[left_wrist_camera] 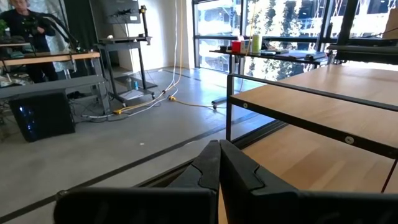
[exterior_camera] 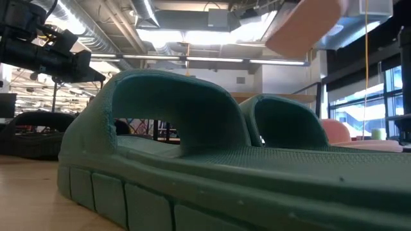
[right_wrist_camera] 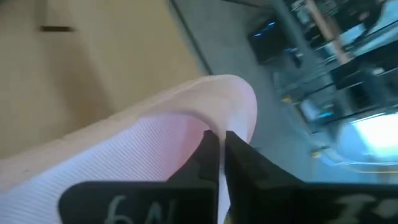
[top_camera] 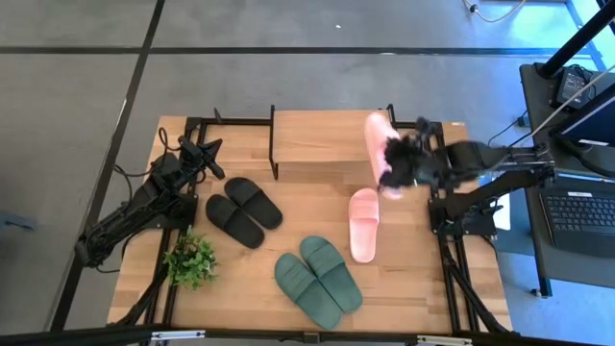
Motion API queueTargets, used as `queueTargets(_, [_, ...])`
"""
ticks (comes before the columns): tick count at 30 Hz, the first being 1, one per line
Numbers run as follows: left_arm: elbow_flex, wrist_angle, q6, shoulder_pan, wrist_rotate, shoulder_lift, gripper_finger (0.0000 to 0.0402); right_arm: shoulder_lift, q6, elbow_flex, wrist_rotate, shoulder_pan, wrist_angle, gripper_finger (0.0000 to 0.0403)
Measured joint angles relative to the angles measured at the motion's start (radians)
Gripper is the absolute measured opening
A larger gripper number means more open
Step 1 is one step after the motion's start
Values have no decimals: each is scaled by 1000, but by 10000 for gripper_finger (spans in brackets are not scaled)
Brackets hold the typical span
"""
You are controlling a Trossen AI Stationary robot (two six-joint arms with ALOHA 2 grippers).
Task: Pick and place slides into the shelf
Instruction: Put the right pink slide on the shelf
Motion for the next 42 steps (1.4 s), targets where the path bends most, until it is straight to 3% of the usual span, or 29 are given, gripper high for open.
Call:
queueTargets(6, [0, 0, 0, 0, 0, 0, 0, 20, -443, -21, -82, -235, 221, 10])
queueTargets(14, [0, 0, -1, 0, 0, 3, 0, 60, -590, -113, -188, -431, 331, 10])
queueTargets(26, [0, 0, -1, 0, 0, 5, 0, 130, -850, -348, -195, -522, 696, 10])
queueTargets(42, [0, 0, 0, 0, -1, 5, 0, 136, -933, -318, -192, -538, 681, 10])
